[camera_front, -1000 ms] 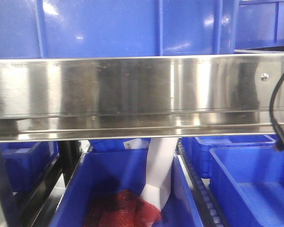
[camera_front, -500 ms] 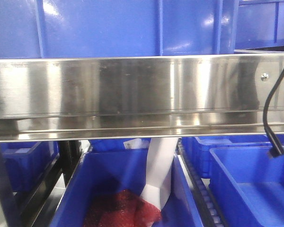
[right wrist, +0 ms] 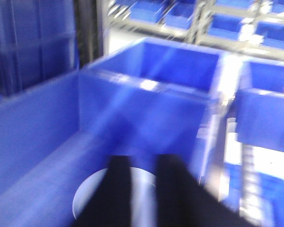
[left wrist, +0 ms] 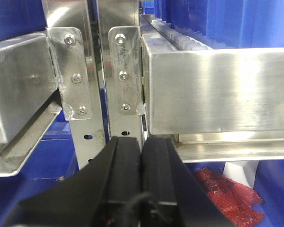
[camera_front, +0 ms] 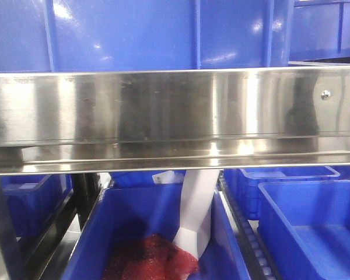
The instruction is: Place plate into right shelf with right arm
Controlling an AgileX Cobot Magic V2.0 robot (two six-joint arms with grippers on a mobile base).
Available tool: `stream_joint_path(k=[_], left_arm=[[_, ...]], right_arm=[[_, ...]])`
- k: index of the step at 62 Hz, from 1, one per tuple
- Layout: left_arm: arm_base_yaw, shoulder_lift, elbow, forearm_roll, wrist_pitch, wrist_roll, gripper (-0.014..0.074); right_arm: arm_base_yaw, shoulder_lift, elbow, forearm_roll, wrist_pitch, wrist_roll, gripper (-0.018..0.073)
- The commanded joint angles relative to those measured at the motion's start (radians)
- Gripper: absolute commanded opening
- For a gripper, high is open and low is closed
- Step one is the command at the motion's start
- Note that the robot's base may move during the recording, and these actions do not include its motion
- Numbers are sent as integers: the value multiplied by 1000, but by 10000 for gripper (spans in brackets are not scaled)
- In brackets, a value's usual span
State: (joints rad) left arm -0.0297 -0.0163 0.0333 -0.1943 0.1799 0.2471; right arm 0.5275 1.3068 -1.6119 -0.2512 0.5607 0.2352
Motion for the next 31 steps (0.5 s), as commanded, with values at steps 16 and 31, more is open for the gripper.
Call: stream_joint_path(k=[16,31], left_arm=[[-6,-10,8,-8,-86,-3,-47],[-6,-10,8,-8,-86,-3,-47]], right_arm=[[1,-442,354,-12,-83,-4,29],[1,-795,700,-12,-106,-4,29]])
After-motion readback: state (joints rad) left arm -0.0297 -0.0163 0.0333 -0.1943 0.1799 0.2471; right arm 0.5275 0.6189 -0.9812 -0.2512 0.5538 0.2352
